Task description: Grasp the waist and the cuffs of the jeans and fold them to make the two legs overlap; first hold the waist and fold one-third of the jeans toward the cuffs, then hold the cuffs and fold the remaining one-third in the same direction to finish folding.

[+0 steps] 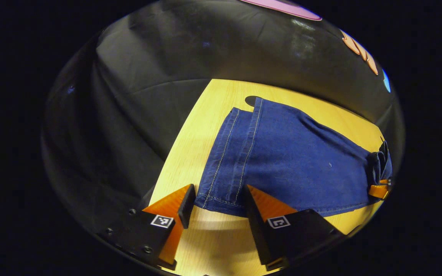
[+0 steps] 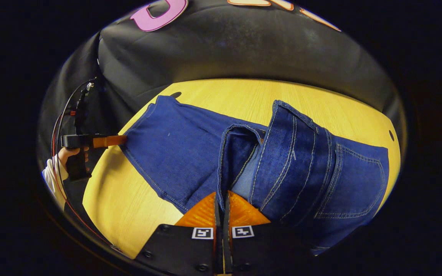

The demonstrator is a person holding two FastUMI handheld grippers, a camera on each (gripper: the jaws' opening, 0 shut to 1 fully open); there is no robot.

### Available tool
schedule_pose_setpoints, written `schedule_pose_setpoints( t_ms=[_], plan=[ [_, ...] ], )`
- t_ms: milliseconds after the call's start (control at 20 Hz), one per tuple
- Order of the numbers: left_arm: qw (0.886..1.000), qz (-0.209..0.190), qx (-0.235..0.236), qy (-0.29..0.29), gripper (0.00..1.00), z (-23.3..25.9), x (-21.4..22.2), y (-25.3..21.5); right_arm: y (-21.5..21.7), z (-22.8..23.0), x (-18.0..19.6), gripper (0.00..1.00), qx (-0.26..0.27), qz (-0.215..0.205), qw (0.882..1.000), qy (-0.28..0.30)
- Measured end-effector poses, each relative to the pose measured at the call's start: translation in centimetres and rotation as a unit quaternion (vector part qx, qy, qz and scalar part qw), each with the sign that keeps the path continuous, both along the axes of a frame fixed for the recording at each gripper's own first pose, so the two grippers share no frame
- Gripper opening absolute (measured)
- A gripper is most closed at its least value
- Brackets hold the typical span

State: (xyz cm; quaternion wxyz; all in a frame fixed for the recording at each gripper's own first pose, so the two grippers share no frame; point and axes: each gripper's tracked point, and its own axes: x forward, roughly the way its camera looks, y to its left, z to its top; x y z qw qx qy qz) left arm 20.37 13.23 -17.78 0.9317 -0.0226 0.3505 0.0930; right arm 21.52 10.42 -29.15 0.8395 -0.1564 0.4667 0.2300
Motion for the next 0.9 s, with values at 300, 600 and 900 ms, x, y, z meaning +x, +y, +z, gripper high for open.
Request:
schedule_pose_setpoints(
  t_ms=[300, 600, 900],
  plan=[
    [1.0, -0.016, -0.008, -0.009, 0.16, -0.3, 0.4, -1.9, 2.6, 1.2, -1.5, 0.82, 0.052, 0.018, 0.998, 0.013],
    [0.999, -0.016, -0.035, -0.035, 0.0, 0.5, 0.9, -2.5, 3.5, 10.2, -1.4, 0.98, 0.141, 0.016, 0.988, -0.059],
    [0.991, -0.057, -0.068, -0.104, 0.0, 8.7, 0.5, -6.7, -2.6, 17.6, -0.9, 0.98, 0.129, -0.036, 0.983, -0.124]
  ],
)
